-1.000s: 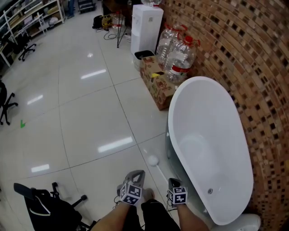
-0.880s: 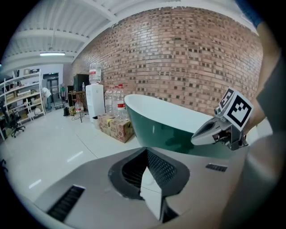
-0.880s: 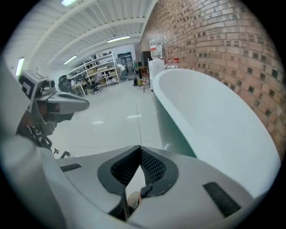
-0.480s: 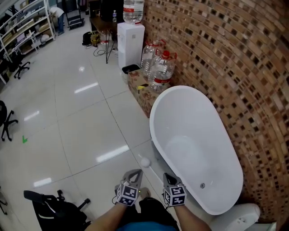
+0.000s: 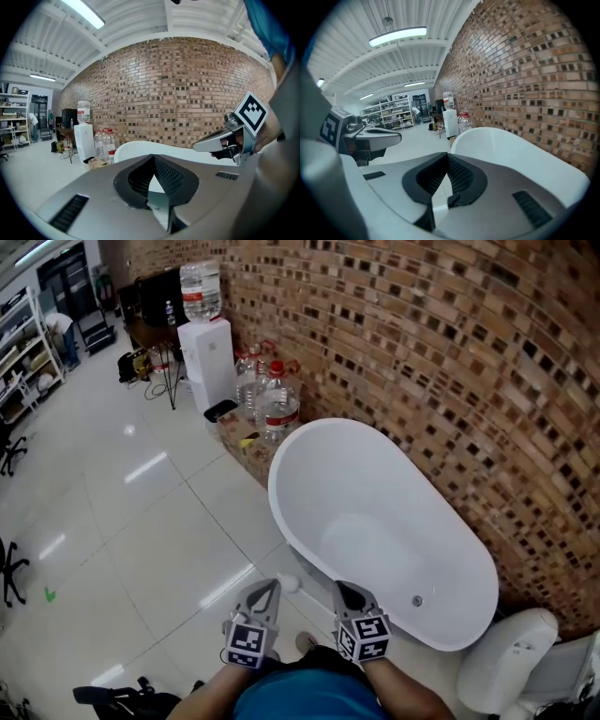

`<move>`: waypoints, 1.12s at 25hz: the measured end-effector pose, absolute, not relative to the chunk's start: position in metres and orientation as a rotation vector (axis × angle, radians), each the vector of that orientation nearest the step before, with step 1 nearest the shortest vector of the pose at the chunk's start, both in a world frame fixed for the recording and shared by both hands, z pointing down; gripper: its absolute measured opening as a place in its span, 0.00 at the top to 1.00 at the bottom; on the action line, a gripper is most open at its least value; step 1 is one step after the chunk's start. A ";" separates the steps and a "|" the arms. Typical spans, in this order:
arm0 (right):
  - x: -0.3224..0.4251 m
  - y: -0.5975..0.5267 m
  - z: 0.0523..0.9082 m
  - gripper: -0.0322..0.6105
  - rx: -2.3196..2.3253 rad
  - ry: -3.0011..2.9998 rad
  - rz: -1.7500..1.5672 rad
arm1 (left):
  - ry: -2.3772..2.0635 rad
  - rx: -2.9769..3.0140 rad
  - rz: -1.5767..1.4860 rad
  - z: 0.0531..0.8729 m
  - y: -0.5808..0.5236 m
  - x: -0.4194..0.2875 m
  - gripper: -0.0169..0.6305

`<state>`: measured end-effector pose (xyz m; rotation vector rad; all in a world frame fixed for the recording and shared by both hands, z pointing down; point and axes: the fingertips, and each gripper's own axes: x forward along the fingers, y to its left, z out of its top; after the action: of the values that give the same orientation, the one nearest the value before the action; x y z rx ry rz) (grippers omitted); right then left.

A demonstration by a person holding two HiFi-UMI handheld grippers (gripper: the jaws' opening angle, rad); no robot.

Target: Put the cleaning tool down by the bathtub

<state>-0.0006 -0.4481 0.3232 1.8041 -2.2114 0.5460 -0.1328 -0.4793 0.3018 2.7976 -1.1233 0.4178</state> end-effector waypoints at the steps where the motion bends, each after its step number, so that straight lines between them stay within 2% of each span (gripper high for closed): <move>1: 0.003 -0.448 0.311 0.92 1.856 -2.204 0.525 | -1.108 2.814 0.403 0.292 -0.480 -0.133 0.97; 12: 0.023 -0.356 0.202 0.92 2.385 -1.928 0.341 | -0.635 3.023 0.172 0.213 -0.413 -0.096 0.97; 20: 0.052 -0.260 0.162 0.92 2.577 -1.714 0.257 | -0.404 3.097 0.018 0.161 -0.347 -0.054 0.97; 28: 0.108 -0.162 0.154 0.92 2.696 -1.574 0.224 | -0.324 3.155 0.051 0.144 -0.272 0.003 0.97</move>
<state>0.1076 -0.1620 0.1535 2.6957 -1.5739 0.2240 0.0030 -0.2724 0.1445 3.1549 -0.3241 0.0509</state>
